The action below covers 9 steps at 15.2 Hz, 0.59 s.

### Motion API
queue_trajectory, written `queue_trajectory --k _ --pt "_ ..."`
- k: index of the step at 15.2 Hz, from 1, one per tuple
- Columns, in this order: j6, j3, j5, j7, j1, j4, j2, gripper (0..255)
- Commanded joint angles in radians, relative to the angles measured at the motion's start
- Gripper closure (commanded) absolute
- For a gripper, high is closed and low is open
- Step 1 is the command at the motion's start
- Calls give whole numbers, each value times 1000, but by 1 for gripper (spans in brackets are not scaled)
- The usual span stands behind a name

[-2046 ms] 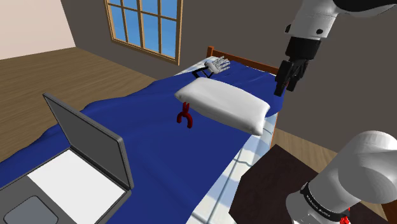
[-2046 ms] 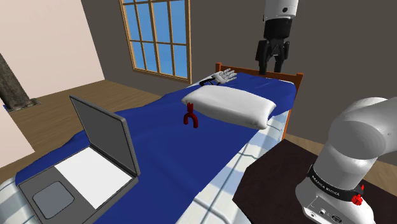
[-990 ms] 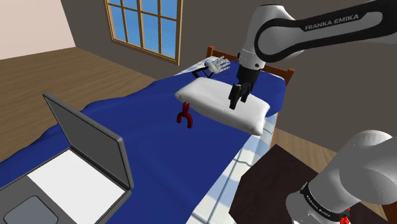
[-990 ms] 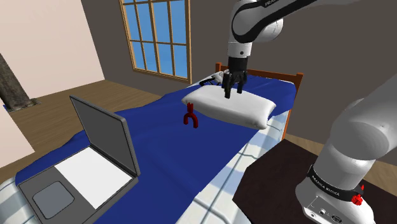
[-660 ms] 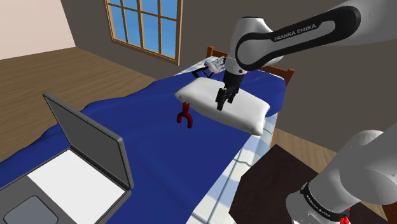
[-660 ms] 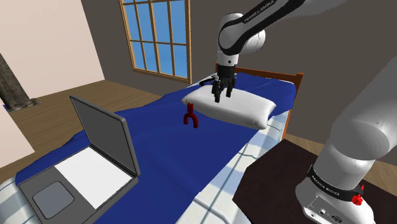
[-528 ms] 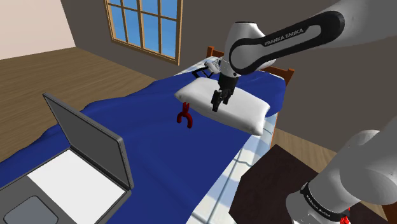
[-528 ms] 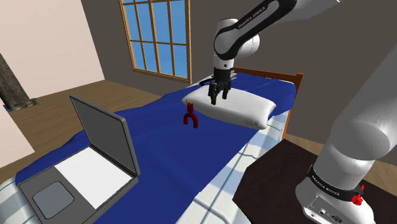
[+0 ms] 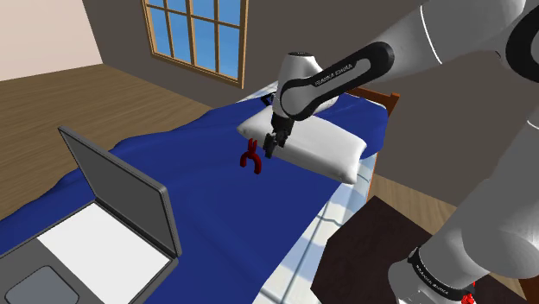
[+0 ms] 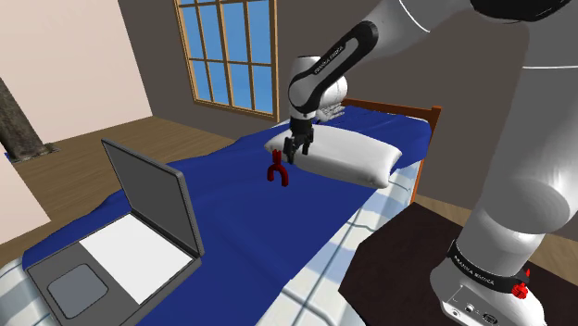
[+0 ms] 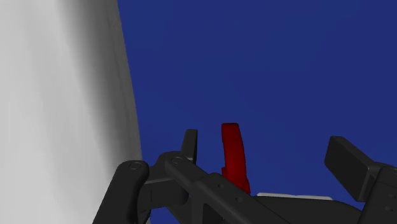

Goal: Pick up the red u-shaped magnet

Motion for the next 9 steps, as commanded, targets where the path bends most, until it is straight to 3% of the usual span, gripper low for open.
queue_trajectory --k 1,5,9 --pt "32 0 -13 -14 1 61 81 0" --pt "74 2 -41 -23 16 191 231 0" --pt "110 0 -46 -23 20 202 275 0"
